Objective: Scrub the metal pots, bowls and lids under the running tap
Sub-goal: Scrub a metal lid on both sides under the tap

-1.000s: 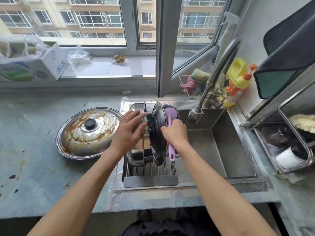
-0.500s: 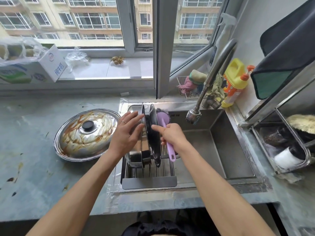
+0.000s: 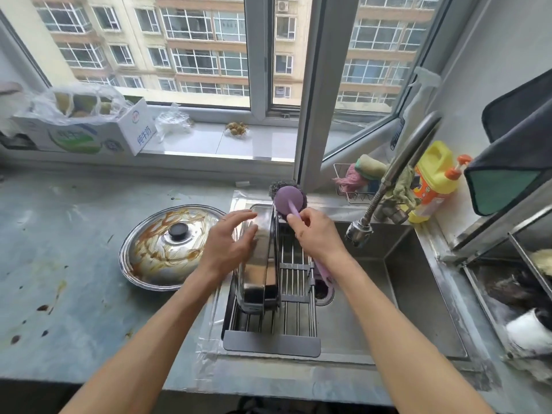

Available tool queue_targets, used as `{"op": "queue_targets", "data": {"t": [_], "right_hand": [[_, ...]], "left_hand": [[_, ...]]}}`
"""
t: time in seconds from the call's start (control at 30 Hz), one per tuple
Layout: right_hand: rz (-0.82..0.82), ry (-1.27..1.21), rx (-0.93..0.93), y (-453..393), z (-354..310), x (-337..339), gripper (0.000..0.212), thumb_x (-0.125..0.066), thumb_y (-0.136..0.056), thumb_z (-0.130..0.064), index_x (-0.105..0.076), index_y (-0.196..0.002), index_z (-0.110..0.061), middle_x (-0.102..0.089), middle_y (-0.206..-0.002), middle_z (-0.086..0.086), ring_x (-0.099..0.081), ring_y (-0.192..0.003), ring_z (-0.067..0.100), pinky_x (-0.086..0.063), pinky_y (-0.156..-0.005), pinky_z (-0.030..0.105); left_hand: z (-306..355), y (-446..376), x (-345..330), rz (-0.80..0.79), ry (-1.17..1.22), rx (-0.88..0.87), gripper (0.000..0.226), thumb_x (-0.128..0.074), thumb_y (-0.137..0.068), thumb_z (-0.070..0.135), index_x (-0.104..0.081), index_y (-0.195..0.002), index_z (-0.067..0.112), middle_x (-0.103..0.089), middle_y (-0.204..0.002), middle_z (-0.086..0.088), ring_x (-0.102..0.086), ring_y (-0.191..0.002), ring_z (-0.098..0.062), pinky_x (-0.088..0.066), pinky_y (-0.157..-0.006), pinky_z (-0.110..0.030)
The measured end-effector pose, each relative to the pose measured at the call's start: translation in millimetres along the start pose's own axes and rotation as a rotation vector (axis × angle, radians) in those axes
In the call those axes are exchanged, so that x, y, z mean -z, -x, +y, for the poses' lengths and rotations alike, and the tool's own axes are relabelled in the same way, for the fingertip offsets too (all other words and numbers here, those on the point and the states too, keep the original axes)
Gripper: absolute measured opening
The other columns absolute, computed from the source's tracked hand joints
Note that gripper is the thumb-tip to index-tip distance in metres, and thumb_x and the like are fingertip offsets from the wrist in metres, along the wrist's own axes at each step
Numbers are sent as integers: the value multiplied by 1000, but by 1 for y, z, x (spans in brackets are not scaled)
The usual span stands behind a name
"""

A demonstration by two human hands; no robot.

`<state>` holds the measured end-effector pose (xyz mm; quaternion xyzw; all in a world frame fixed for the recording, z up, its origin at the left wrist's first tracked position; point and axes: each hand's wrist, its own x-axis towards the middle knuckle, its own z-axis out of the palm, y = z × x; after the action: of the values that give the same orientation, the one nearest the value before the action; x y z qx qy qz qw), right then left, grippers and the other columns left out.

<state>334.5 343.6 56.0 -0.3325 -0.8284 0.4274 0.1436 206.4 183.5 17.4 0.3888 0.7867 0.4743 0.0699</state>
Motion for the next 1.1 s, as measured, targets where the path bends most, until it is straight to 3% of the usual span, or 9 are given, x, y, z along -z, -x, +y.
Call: {"op": "queue_targets", "data": {"t": [0.07,0.17,0.3,0.43,0.67,0.77,0.87,1.0,1.1], "right_hand": [[-63,134,108,-5,-15,2,30,-55,-98,-38,-57,-81,-13,-57,-74,0,-53,-66,15,-40,-56,28],[-169,314,201,-17,-42,-12,30,-54,-99,-40,-59,-90,-13,-62,-83,4,-59,-74,21,-48,-65,37],[-254,490,283,-31,-87,-46,31,-52,-100,-39,-60,-94,-9,-65,-90,9,-61,-77,26,-52,-70,40],[-260,570,307,-38,-110,-72,32,-51,-100,-38,-62,-101,-9,-64,-92,7,-60,-76,24,-52,-68,37],[-221,563,199,-40,-100,-69,30,-53,-99,-38,-58,-88,-11,-61,-86,7,-60,-75,25,-49,-65,37],[-178,522,151,-45,-97,-61,31,-55,-99,-38,-61,-91,-9,-64,-87,8,-63,-78,27,-54,-70,41],[-103,408,113,-49,-89,-50,33,-54,-99,-39,-61,-85,-10,-62,-80,5,-60,-74,22,-47,-62,34],[-10,261,69,-48,-82,-33,35,-54,-98,-33,-66,-83,-3,-65,-81,10,-60,-75,25,-40,-60,32],[63,131,16,-41,-73,-21,40,-54,-97,-37,-64,-79,-3,-66,-79,10,-59,-70,23,-40,-55,29]], "left_hand": [[-9,-5,16,88,-22,95,31,-63,-95,27,-74,-119,12,-72,-119,2,-62,-111,-10,-46,-97,-26],[-47,-13,42,70,-159,274,20,-64,-96,16,-76,-111,15,-75,-112,-2,-67,-103,-20,-53,-92,-35],[-91,-26,69,9,-410,514,30,-58,-95,17,-72,-121,20,-71,-126,-8,-65,-112,-30,-48,-90,-35],[-123,-34,83,-111,-583,592,29,-61,-95,28,-68,-122,27,-69,-127,-8,-62,-116,-32,-47,-87,-35],[-150,-49,81,-92,-631,505,26,-68,-95,37,-69,-113,18,-71,-113,-11,-62,-101,-30,-43,-76,-34],[-147,-49,90,14,-566,461,16,-69,-92,31,-74,-101,18,-74,-103,-13,-60,-87,-29,-46,-73,-35],[-126,-54,111,162,-543,354,19,-63,-90,30,-76,-87,17,-74,-95,-18,-64,-88,-37,-49,-73,-40],[-67,-71,141,213,-616,173,30,-61,-98,32,-79,-107,10,-72,-100,-24,-61,-99,-42,-47,-88,-47],[-15,-81,151,155,-631,48,32,-61,-100,36,-78,-111,11,-73,-102,-20,-63,-99,-39,-50,-87,-47]]}}
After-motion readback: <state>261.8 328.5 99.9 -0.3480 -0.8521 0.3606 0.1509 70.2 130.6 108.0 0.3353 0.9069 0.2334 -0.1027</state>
